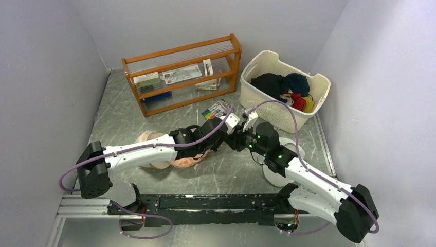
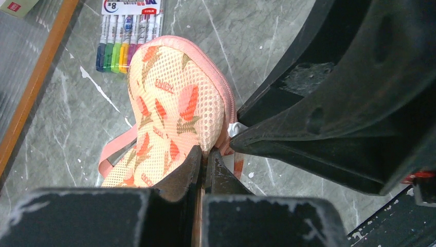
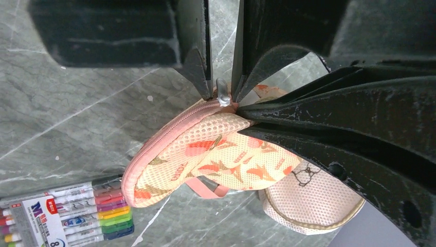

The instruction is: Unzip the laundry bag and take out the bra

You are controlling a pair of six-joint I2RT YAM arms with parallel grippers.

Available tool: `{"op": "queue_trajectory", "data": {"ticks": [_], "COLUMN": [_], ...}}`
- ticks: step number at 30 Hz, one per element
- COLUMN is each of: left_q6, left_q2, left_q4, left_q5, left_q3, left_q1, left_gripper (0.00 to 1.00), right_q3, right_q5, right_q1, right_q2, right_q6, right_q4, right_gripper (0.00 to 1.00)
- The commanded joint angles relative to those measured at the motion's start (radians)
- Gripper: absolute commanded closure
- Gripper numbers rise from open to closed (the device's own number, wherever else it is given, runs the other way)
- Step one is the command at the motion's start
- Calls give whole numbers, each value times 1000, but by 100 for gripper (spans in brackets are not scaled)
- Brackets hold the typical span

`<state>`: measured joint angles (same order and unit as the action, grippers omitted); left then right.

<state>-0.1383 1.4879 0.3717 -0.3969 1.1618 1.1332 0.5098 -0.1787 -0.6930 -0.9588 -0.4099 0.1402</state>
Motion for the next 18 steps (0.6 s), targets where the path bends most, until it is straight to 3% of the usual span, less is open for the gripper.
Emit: {"op": "queue_trajectory", "data": {"ticks": [1,9,18], "left_q6": [-5,-4,-5], "left_q2": [3,-6,-12], "left_q4": [-4,-7,-9], "left_q5": [13,14,14], "left_q3": [21,16,15], "left_q1": [-4,-4,-4], "left_gripper": [93,93,93], "right_q3": [25,27,19], "right_q5": [21,13,-28], "right_q1": [10,13,15], "right_q2": [36,38,-13], "right_q6": [9,11,-15], "right_q4": [-26,-28,34], "right_gripper": [81,93,94]}}
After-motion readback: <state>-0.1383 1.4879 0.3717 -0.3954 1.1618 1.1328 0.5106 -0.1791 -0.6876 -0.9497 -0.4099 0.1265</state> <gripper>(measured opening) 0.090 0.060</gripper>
